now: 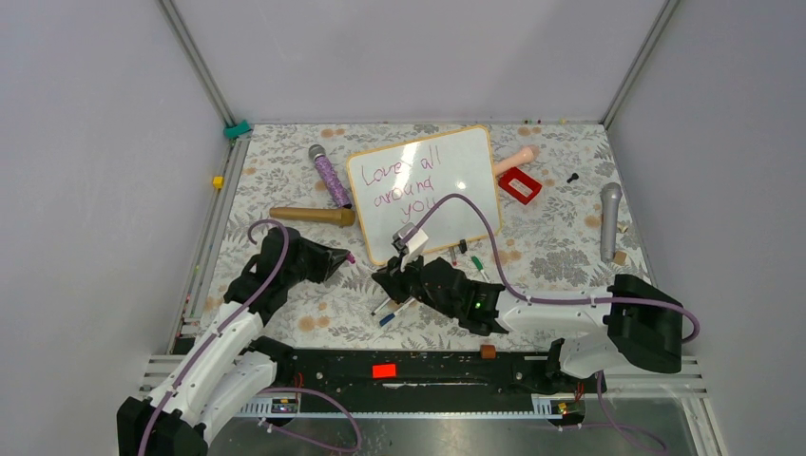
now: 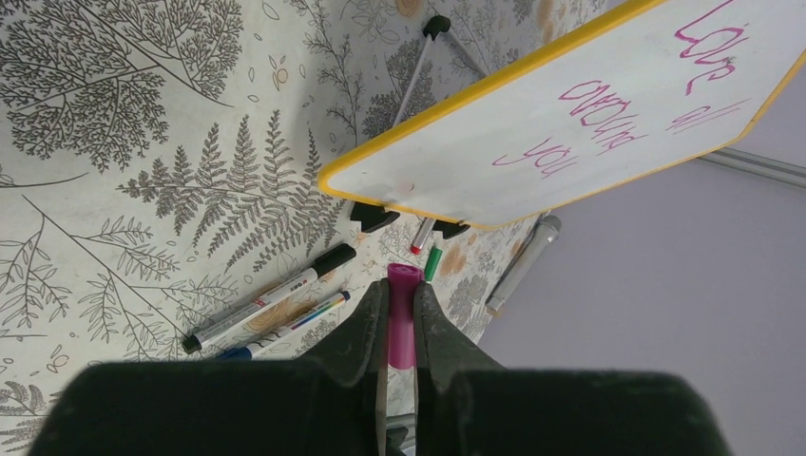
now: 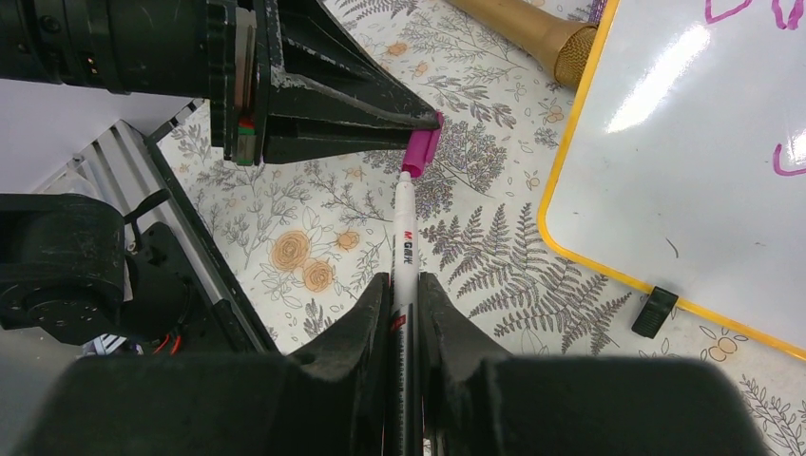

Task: Write a sentence on the whiteboard
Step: Insert the whiteboard marker without the cap into the pen cap.

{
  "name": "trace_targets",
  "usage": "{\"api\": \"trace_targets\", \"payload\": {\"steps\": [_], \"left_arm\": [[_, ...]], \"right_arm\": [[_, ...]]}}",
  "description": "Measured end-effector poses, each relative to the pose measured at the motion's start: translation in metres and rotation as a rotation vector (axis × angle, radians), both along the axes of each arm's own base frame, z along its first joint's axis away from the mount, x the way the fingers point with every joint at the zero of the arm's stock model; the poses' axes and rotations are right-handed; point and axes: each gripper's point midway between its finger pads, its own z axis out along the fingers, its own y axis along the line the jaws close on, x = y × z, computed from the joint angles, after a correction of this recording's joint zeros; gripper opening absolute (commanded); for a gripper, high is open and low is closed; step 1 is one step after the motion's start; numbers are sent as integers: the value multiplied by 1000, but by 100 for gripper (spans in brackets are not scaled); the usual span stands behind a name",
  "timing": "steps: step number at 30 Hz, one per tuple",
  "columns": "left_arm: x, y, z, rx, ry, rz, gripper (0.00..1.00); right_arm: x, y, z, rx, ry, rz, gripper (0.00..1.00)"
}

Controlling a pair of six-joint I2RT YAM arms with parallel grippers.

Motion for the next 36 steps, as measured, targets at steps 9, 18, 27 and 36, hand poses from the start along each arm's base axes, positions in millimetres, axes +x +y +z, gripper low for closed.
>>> {"api": "trace_targets", "payload": {"steps": [9,18,27,36], "left_arm": [[1,-2,3,-15,-6,-4,0],[-2,-5,-3,-33,5,-17,0],[-4,-6,1,-58,-6,-14,0],[1,-6,-15,-126,9,61,0]], "right_arm": [[0,0,-5,-17,5,0,0],[2,5,-9,-33,7,-2,0],[7,10,-10,-55,3,-17,0],[20,22,-25,-148,-44,-88,0]]}}
